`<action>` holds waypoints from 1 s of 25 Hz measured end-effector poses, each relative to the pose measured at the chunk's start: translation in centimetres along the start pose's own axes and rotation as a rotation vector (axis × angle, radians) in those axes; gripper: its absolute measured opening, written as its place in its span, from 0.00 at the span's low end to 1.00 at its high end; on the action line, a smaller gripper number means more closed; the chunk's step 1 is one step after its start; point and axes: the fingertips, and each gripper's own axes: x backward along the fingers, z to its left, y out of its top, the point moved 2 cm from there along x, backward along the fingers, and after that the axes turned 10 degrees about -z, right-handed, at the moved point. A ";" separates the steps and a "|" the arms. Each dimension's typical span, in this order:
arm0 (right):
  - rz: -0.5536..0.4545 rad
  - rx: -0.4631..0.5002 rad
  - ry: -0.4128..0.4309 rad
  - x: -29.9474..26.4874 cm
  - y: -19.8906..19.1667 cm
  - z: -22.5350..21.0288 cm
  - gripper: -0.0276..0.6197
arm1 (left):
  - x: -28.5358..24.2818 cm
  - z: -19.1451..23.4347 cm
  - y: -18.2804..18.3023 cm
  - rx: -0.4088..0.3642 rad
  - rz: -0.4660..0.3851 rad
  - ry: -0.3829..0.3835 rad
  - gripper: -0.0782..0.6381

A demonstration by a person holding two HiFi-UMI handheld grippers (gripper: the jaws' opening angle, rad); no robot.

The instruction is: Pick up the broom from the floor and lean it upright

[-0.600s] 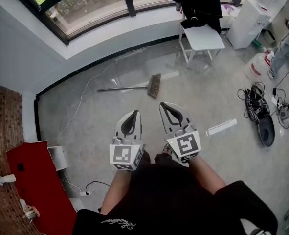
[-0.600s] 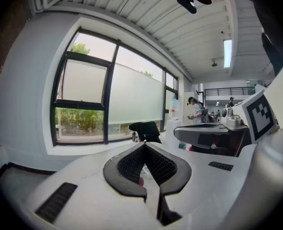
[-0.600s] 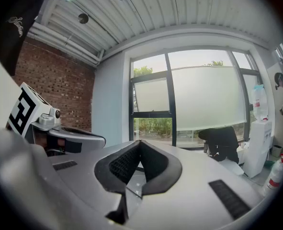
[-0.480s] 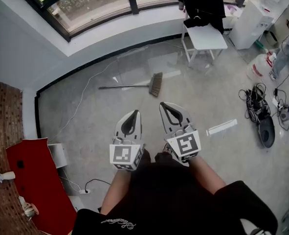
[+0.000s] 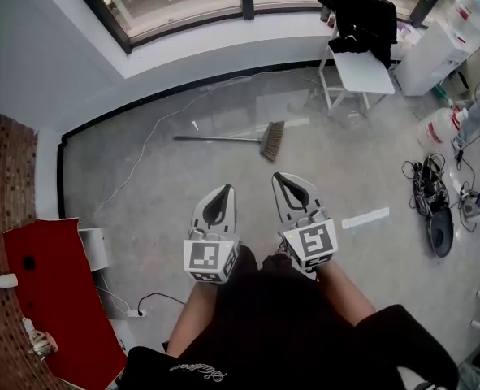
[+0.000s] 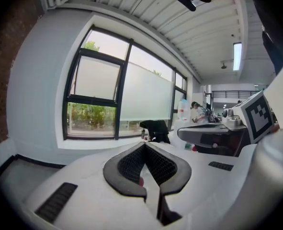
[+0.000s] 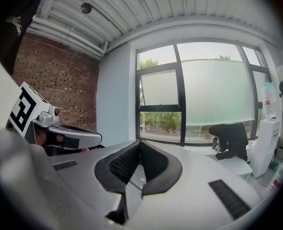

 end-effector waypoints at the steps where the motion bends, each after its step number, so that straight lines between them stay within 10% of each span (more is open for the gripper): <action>1: 0.008 -0.006 -0.002 -0.8 -0.2 0.8 0.05 | 0.2 1.2 -0.1 0.001 0.000 -0.001 0.12; 12: 0.066 0.052 -0.039 -8.1 -0.8 3.8 0.05 | -1.0 10.7 -0.7 0.050 0.008 -0.028 0.12; 25: 0.172 0.059 0.096 -21.0 -6.7 -6.7 0.05 | -13.7 17.5 -3.3 0.058 0.119 0.079 0.12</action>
